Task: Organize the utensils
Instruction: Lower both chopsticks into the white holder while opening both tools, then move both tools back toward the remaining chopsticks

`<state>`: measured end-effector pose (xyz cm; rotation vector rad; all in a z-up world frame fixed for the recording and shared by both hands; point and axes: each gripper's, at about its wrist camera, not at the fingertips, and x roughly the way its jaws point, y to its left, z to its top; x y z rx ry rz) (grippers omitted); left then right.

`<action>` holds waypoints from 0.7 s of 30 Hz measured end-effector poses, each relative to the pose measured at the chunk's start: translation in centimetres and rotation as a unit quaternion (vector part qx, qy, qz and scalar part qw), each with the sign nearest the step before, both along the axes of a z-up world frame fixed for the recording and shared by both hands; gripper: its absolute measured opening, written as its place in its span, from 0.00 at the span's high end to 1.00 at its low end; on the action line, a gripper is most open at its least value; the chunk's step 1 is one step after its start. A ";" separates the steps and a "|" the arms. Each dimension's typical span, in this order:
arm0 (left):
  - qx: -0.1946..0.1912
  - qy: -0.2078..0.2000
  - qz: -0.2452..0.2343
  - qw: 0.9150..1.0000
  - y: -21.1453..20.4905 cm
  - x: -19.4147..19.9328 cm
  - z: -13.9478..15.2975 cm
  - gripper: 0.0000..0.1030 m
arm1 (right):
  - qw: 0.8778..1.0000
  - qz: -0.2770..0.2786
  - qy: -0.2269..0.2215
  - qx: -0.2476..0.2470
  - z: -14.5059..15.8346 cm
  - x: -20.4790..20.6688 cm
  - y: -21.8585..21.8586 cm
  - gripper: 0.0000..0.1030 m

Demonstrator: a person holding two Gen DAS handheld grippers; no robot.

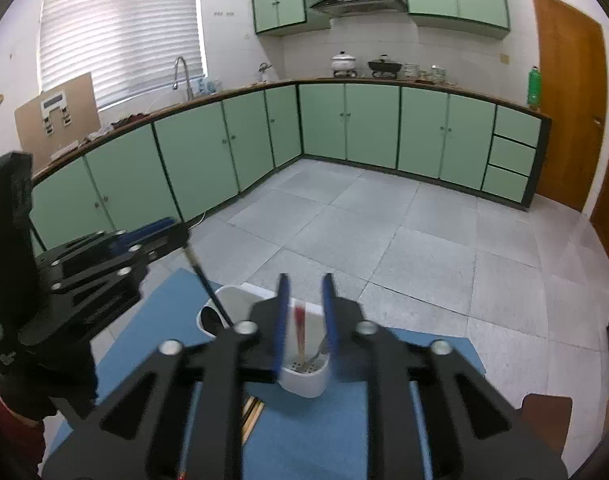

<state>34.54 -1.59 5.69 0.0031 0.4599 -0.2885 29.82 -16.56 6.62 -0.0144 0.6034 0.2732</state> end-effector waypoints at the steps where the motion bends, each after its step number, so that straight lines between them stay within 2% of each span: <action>1: -0.002 -0.001 0.001 1.000 0.2 -0.4 0.1 0.71 | 1.000 -0.008 -0.006 0.003 0.1 -0.7 -0.5 0.65; 2: -0.003 -0.001 0.002 1.000 0.6 -1.2 0.1 0.68 | 1.000 -0.014 -0.012 0.006 0.1 -1.4 -0.9 0.63; 4: -0.004 0.004 0.001 1.000 1.2 -3.0 -0.1 0.60 | 0.999 -0.027 -0.020 0.007 -0.1 -3.0 -1.8 0.49; 6: 0.002 0.009 0.002 1.000 1.7 -4.6 -0.6 0.51 | 0.999 -0.031 -0.026 0.009 -0.7 -4.8 -2.4 0.41; 10: 0.014 0.032 0.006 0.999 2.2 -8.5 -2.9 0.43 | 0.999 -0.044 -0.022 0.002 -3.3 -8.8 -2.6 0.24; 13: 0.032 0.067 0.015 0.997 2.4 -11.2 -6.2 0.40 | 0.999 -0.050 0.007 0.005 -6.8 -11.7 -2.2 0.19; 21: 0.053 0.158 0.031 0.986 3.0 -15.9 -14.1 0.40 | 0.995 -0.058 0.085 0.006 -15.2 -16.7 0.4 0.19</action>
